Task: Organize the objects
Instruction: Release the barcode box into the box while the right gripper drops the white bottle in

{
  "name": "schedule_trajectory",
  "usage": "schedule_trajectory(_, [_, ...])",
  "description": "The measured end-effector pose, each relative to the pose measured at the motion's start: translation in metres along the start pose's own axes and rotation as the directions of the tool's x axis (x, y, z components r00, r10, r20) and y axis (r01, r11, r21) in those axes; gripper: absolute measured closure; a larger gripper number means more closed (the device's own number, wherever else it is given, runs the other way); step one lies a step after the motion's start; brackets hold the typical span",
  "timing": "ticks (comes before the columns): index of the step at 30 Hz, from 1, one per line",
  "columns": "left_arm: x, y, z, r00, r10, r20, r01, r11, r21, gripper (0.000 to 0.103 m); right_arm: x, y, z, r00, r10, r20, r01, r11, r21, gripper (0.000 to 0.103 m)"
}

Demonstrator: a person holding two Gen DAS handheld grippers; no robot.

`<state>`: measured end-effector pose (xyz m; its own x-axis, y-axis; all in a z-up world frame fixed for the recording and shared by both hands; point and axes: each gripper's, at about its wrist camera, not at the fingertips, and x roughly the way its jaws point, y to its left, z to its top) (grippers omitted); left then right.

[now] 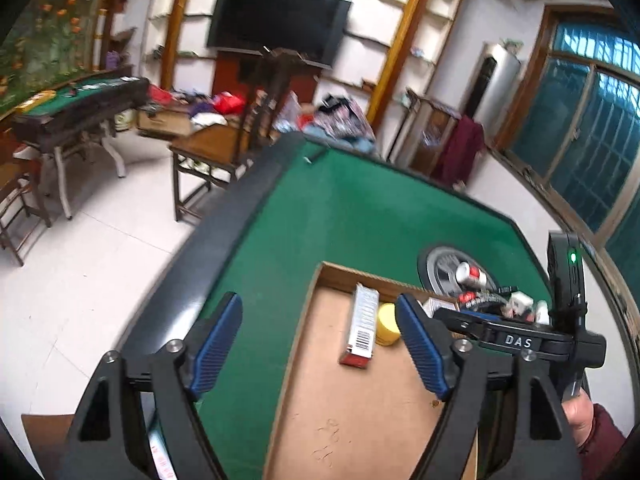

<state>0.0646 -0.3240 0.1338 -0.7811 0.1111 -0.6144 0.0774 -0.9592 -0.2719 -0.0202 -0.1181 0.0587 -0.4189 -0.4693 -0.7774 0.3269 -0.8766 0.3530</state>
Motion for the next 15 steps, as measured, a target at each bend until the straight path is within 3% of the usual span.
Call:
schedule_trajectory(6, [-0.027, -0.003, 0.000, 0.999, -0.010, 0.033, 0.011, 0.999, -0.030, 0.020, -0.032, -0.009, -0.008, 0.998, -0.043, 0.041, 0.044, 0.999, -0.015, 0.018])
schedule_trajectory(11, [-0.030, -0.036, -0.009, 0.998, -0.064, 0.021, 0.064, 0.998, 0.019, 0.020, -0.076, -0.030, -0.011, 0.983, -0.144, 0.114, 0.150, 0.988, -0.045, 0.015])
schedule_trajectory(13, [-0.027, -0.055, -0.012, 0.996, -0.090, 0.012, 0.090, 0.995, 0.040, 0.020, -0.104, -0.039, -0.012, 0.973, -0.159, 0.170, 0.170, 0.984, -0.052, 0.013])
schedule_trajectory(15, [-0.023, -0.074, -0.016, 0.993, -0.120, -0.006, 0.120, 0.991, 0.058, 0.020, -0.139, -0.043, -0.016, 0.944, -0.190, 0.270, 0.214, 0.975, -0.064, 0.007])
